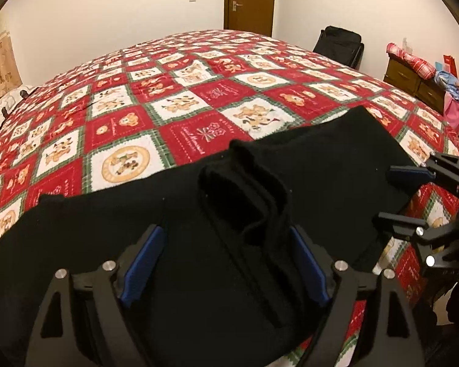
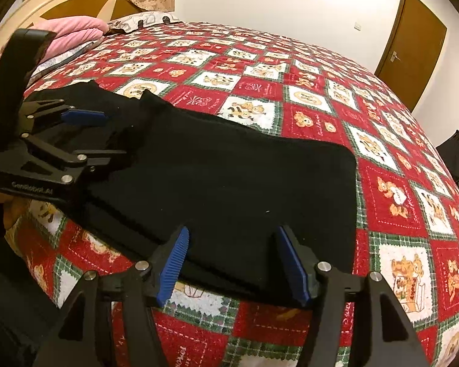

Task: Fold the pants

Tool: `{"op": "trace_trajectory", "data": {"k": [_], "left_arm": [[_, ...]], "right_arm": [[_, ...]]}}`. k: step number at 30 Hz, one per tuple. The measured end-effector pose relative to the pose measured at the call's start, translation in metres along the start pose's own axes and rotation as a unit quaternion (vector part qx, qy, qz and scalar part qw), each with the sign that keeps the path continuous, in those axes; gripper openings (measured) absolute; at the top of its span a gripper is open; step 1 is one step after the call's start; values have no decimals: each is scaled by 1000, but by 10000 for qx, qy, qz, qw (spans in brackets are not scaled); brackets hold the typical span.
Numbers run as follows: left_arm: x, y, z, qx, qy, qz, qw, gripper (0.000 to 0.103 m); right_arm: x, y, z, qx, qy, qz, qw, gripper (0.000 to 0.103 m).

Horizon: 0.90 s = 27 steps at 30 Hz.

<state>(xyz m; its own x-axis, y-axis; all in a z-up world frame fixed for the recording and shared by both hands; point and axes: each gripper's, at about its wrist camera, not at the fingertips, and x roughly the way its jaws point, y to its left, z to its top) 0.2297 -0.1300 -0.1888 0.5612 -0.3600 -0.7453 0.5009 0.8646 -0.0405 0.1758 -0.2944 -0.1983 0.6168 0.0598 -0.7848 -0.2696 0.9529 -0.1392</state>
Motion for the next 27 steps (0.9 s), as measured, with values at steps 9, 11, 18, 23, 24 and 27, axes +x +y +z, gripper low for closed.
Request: {"op": "trace_trajectory", "data": {"k": [9, 11, 18, 23, 24, 27], "left_arm": [[-5, 0, -9, -24, -133, -20, 9999, 88], [-6, 0, -11, -30, -151, -28, 9999, 88], [-8, 0, -14, -50, -150, -28, 9999, 89], [-11, -1, -17, -102, -151, -30, 9998, 91], [-12, -1, -18, -105, -149, -35, 9998, 91], [-15, -1, -20, -104, -166, -64, 9998, 92]], "right_arm": [[-7, -4, 5, 131, -28, 121, 9998, 62], [-8, -7, 8, 228, -60, 145, 9996, 62], [1, -11, 41, 481, -277, 567, 9968, 62], [21, 2, 73, 502, -332, 867, 9944, 62], [29, 7, 80, 494, -320, 1012, 9931, 62], [58, 23, 90, 235, 65, 994, 9947, 62]]}}
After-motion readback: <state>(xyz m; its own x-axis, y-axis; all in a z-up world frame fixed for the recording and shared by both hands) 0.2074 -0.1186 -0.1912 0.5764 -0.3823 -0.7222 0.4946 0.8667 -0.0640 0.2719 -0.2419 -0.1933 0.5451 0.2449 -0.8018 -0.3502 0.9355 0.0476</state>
